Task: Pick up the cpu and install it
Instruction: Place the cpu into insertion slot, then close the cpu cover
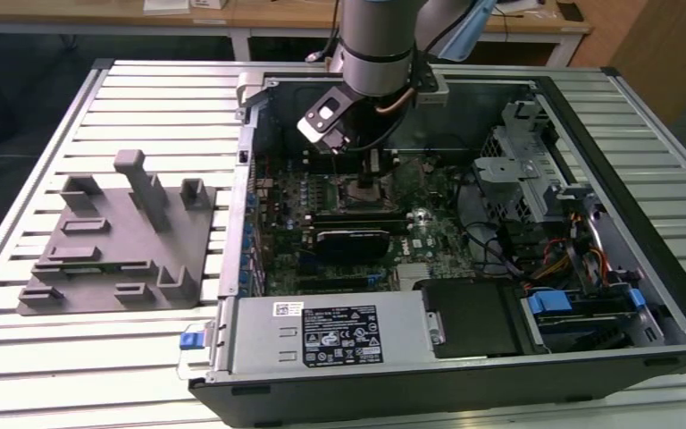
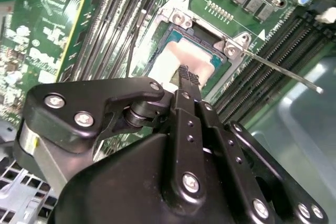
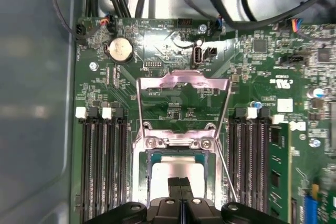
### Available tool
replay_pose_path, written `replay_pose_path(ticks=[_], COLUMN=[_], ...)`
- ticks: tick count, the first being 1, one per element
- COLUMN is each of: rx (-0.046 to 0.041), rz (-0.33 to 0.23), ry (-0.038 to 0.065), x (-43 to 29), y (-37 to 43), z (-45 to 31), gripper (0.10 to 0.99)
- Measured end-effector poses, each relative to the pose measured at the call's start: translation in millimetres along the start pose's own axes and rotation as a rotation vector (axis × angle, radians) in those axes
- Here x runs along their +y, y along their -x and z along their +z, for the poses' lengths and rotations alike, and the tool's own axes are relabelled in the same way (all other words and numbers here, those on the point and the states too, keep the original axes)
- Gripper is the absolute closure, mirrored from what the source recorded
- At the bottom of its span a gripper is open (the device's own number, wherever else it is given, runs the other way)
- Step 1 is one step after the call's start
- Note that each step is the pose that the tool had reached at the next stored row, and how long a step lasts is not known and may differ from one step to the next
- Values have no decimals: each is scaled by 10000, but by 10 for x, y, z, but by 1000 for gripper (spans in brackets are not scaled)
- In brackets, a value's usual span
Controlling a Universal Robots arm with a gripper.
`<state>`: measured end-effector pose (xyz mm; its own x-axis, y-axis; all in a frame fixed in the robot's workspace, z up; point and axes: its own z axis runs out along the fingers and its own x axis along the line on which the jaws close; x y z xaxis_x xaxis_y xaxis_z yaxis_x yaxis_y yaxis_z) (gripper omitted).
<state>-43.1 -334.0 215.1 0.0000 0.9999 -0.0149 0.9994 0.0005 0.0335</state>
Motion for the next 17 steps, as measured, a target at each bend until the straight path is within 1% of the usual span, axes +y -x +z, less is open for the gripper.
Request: replay_pose_path(ticks=[6,8,10,17], rx=[-2,-2,-2,-1], rz=[1,2,2,1], ry=[28,38,43,44], x=[6,8,9,9], y=[3,4,4,4], z=[-194,-248,-270,-274], gripper=[980,980,980,980])
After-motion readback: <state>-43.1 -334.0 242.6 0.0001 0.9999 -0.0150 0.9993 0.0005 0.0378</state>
